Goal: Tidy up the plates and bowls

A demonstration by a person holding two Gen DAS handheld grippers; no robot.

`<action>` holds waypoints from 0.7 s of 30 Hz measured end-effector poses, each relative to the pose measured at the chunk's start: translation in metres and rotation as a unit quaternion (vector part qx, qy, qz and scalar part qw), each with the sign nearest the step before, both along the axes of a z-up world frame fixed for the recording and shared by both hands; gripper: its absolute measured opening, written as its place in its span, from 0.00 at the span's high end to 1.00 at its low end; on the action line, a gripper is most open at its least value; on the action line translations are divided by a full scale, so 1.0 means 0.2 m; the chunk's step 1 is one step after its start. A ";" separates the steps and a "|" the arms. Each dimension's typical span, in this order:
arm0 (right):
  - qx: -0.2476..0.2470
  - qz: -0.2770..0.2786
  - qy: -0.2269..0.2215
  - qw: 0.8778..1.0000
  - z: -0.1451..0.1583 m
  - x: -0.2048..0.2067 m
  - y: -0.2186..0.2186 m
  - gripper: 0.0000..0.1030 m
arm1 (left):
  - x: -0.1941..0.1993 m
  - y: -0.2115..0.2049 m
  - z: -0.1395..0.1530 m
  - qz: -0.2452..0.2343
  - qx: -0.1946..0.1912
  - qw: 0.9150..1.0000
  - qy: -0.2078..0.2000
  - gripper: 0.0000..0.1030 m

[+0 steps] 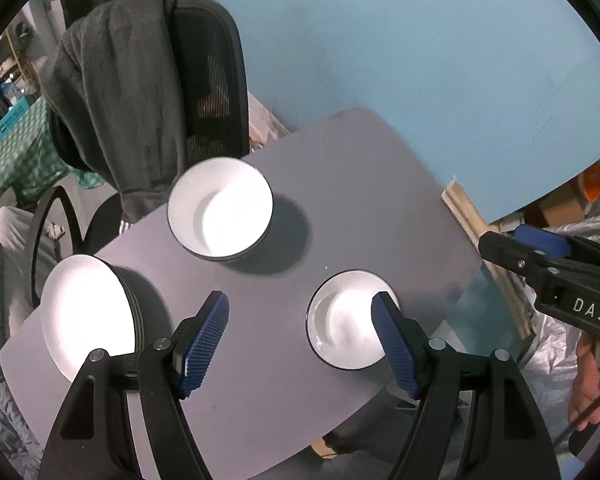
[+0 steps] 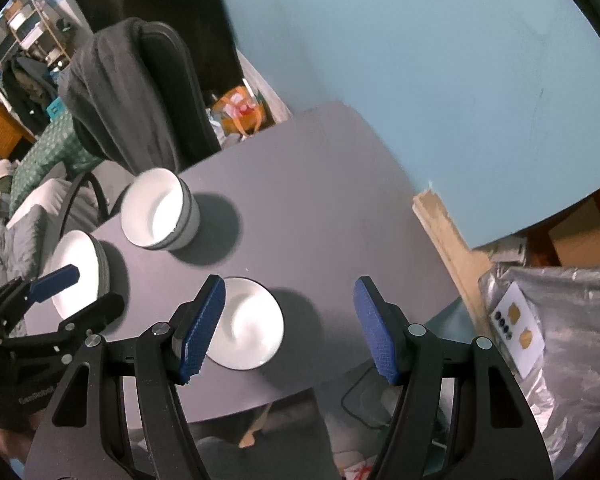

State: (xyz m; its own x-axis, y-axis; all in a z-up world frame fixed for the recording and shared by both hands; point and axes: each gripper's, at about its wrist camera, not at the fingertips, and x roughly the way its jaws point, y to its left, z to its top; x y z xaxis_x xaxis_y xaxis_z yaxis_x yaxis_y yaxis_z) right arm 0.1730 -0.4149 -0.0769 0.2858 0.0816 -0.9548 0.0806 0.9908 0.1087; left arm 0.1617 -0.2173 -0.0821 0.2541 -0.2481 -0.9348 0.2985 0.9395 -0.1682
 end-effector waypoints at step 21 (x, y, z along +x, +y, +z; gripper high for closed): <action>0.027 0.035 0.079 0.996 -0.63 -0.05 0.02 0.36 | -0.01 -0.08 -0.55 -0.009 0.015 0.997 0.081 0.27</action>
